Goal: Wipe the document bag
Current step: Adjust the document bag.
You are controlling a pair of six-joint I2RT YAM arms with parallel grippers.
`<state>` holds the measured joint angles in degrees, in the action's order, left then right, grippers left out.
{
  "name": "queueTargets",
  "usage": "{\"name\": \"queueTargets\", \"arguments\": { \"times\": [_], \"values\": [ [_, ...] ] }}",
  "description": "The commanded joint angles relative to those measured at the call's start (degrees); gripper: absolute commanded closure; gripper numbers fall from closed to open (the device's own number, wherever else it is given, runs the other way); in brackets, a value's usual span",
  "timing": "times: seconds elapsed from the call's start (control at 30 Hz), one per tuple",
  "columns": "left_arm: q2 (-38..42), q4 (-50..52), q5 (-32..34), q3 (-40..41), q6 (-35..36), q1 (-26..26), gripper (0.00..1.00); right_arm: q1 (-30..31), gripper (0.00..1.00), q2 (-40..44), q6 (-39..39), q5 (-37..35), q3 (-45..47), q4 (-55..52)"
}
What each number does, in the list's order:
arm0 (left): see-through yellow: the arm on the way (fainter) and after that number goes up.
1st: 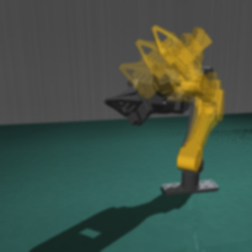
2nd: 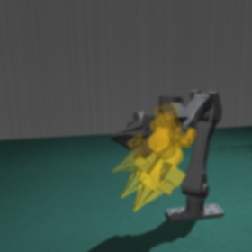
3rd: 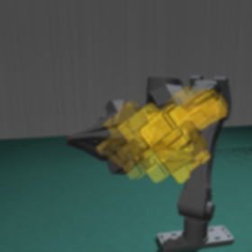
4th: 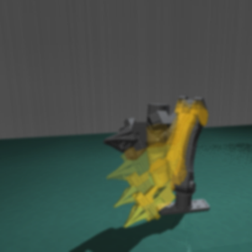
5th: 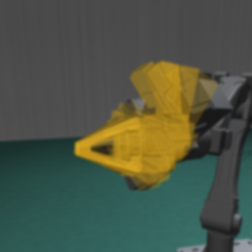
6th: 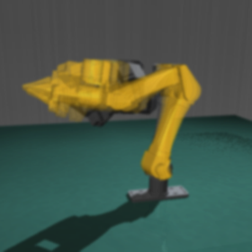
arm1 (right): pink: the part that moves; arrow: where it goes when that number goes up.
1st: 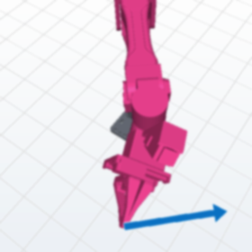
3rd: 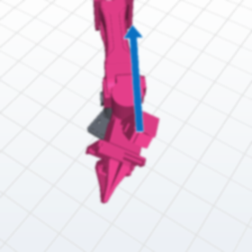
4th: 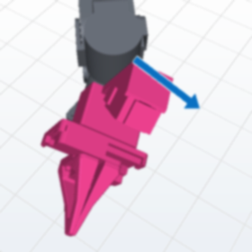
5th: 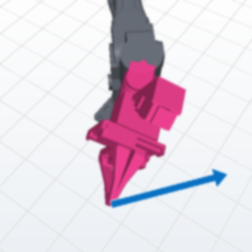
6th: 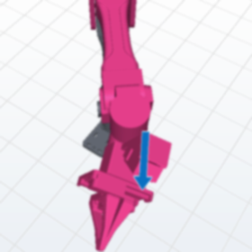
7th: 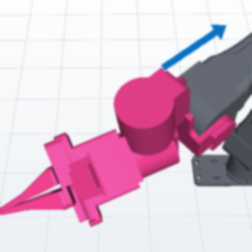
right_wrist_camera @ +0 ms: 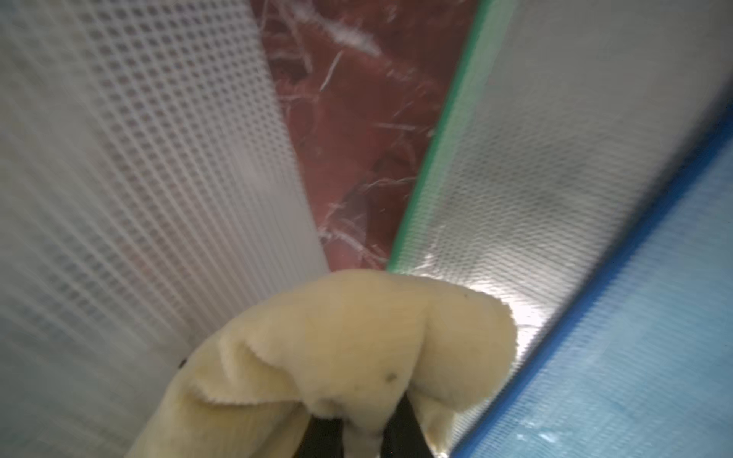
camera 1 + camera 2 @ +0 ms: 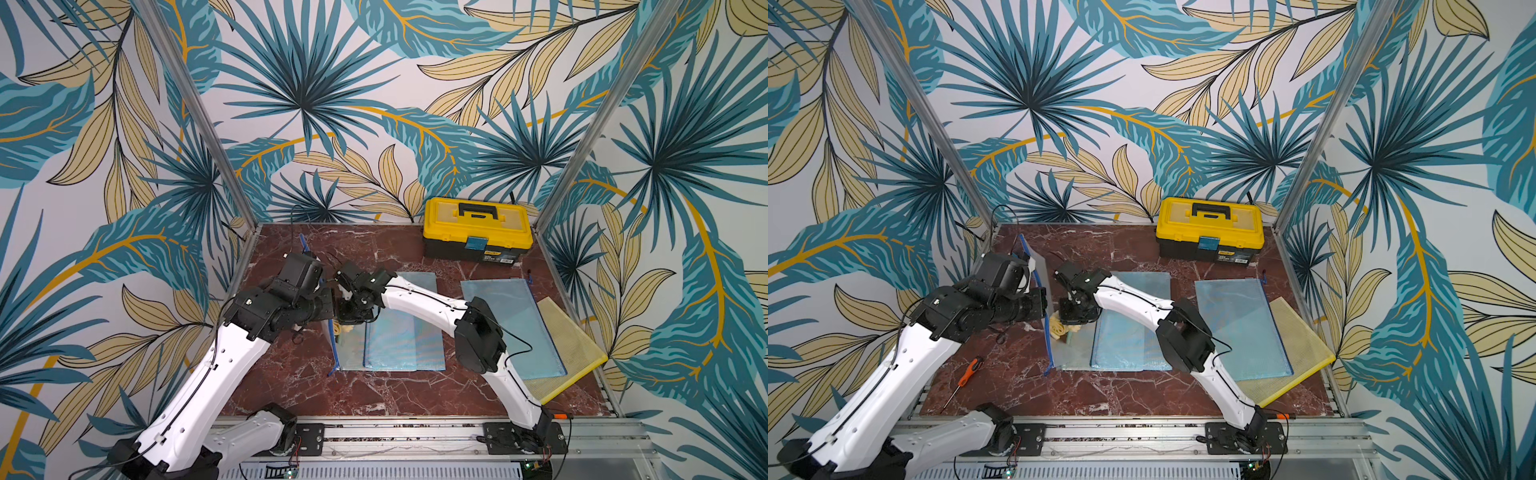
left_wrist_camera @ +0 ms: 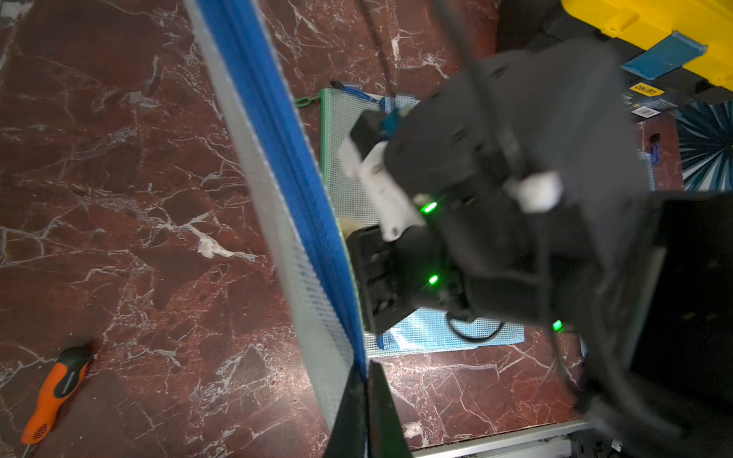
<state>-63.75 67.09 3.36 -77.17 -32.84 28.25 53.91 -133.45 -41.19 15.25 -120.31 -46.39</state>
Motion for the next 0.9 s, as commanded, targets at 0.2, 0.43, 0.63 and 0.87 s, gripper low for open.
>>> {"name": "queueTargets", "arguments": {
  "times": [0.2,0.43,0.63,0.87],
  "values": [
    [-12.0,-6.7,4.0,2.7,-3.7,7.7,1.00,-8.9,1.00,23.3,-3.2,-6.3,28.0,4.4],
    [-19.7,-22.4,0.4,1.0,-5.6,13.5,1.00,-22.9,1.00,46.3,-0.8,-15.4,50.9,-0.8],
    [-34.7,-23.9,-2.8,-10.7,-5.8,18.7,1.00,-25.2,1.00,55.1,1.5,-27.0,52.4,-12.0],
    [-51.4,-24.2,-5.7,-23.2,-7.6,23.7,0.94,-27.1,1.00,59.8,3.3,-32.6,52.2,-17.1]
  ]
}}
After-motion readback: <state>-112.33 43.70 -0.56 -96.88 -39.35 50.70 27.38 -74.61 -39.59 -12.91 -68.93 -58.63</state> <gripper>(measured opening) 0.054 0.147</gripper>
